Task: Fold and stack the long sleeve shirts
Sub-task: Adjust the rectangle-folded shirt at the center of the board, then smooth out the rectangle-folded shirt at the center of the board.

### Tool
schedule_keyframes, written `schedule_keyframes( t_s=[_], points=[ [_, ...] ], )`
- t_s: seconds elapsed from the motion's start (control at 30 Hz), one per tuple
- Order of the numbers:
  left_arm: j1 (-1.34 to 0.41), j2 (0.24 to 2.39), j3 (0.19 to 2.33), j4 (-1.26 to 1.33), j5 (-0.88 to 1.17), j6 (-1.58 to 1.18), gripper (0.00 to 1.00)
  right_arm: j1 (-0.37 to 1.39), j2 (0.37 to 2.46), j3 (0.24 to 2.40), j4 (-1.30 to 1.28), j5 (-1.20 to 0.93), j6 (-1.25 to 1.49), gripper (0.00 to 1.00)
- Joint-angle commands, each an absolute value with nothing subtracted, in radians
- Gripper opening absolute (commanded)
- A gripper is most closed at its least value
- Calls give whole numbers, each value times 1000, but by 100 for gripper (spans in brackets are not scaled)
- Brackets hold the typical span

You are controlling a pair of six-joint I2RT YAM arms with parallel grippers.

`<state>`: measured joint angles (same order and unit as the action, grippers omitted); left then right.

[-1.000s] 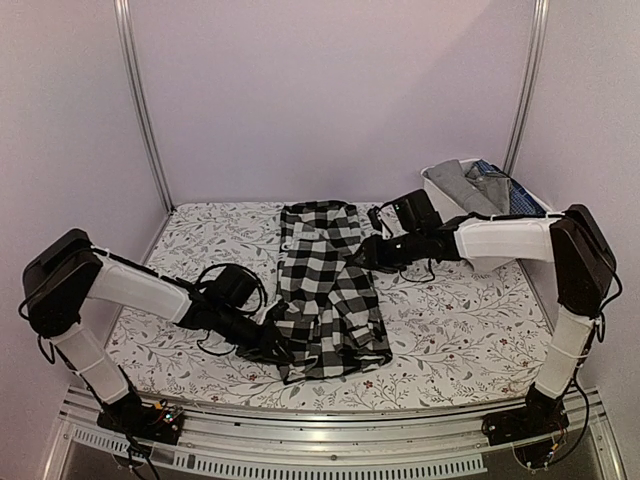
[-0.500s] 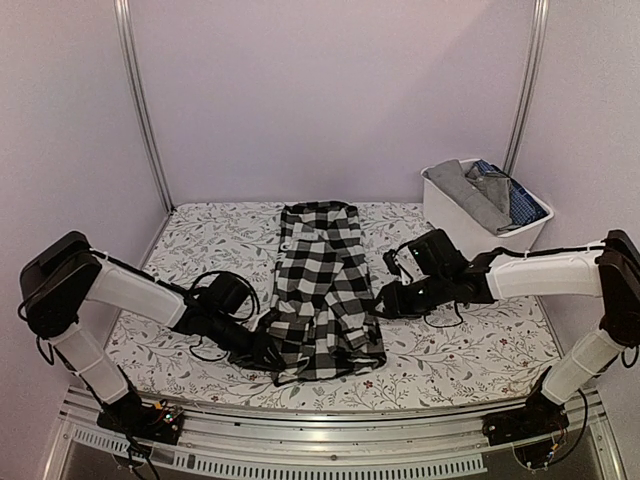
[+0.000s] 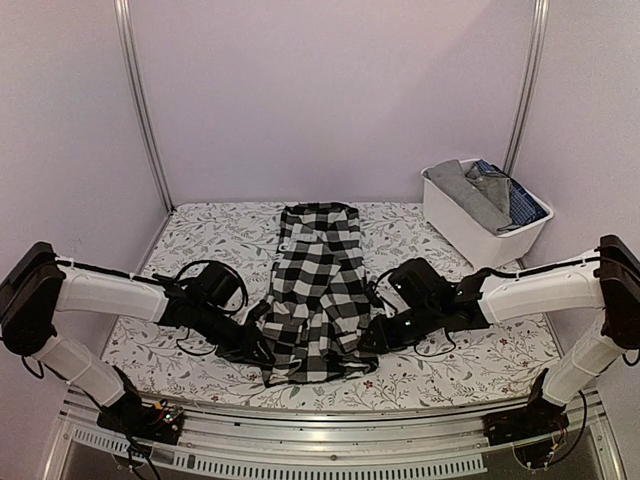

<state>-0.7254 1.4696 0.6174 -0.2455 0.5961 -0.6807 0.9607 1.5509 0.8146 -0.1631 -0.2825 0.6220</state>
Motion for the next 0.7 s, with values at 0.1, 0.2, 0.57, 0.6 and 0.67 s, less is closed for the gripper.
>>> schedule_keyframes(
  t_s=[0.1,0.2,0.57,0.6,0.67],
  points=[
    [-704,1413,674,-327,541,-673,21,1024,1648,799,-120,-325,642,18],
    [-684,1398,670,-331,520,-678,21,1031,1672,763,-97,-343,665,18],
    [-613,1399,617,-315,490,-665,28,1032,1549,814,-190,-259,681,31],
    [-608,1399,609,-300,502,-666,29,1031,1528,814,-193,-245,685,34],
    [-600,1404,593,-274,521,-670,30,1025,1503,812,-199,-226,693,42]
  ],
)
